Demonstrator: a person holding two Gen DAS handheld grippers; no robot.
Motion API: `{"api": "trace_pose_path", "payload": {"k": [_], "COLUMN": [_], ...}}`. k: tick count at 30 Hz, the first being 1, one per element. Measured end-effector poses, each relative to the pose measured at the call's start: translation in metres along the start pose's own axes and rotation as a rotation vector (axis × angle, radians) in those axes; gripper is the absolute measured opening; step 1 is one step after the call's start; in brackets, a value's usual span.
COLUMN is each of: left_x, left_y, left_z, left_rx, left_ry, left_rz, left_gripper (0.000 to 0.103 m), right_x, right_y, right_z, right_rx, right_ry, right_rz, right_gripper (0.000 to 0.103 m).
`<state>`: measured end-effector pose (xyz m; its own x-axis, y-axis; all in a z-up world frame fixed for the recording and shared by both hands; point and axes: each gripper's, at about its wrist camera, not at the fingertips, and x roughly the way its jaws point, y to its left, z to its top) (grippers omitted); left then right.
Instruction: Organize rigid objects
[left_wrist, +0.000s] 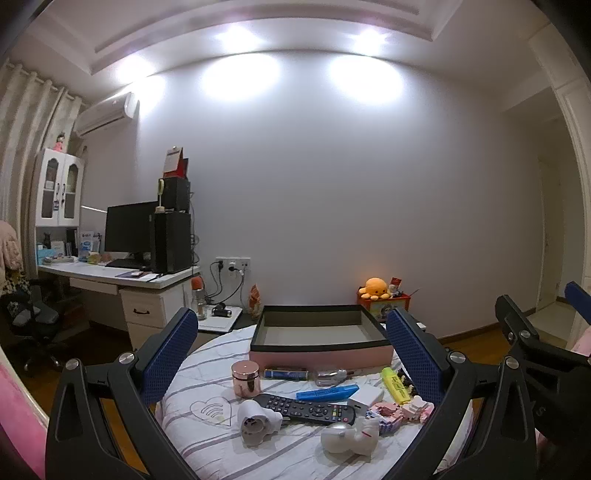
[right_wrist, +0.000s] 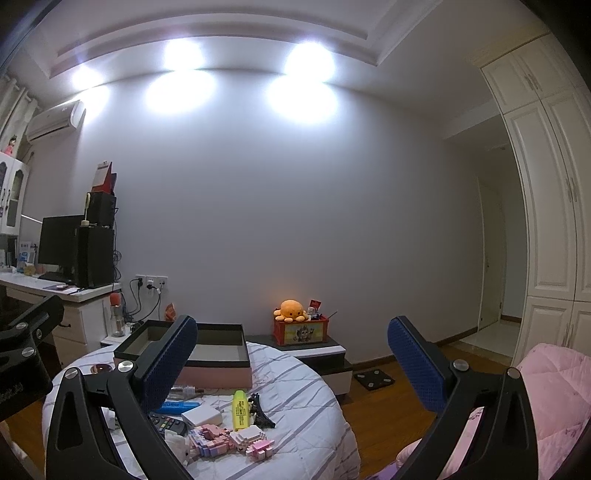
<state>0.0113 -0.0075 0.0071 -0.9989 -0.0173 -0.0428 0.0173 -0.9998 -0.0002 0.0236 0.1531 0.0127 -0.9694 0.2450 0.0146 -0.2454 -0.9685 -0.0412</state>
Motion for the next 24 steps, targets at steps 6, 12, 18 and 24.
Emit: {"api": "trace_pose_path", "payload": {"k": [6,12,18,24], "left_x": [-0.0034,-0.0045,-0.0033,-0.0043], "left_y": [-0.0018,-0.0001,0.0021,0.0018], "left_z": [0.0005,0.0009,0.0005,0.0004], "left_rx": [0.016,-0.002,-0.009,-0.010], "left_ry": [-0.015,-0.012,-0.007,-0.012], "left_rz": [-0.001,-0.019,-0.013,-0.011], "left_gripper": [0.103,0.103,0.103,0.103], "right_x": [-0.0009,0.0001,0.0010,-0.0005], "right_y": [-0.0002,-0.0004,-0.0029,-0.0019], "right_z": [0.0010,-0.0005,-0.0017,-0.0020], "right_rx": [0.003,-0.021,-0.017,-0.022], "right_ry": [-0.002,0.001,0.002,-0.002], "right_rz": [-0.003,-0.018,-0.021,-0.018], "right_gripper": [0.103,0.103,0.103,0.103]}}
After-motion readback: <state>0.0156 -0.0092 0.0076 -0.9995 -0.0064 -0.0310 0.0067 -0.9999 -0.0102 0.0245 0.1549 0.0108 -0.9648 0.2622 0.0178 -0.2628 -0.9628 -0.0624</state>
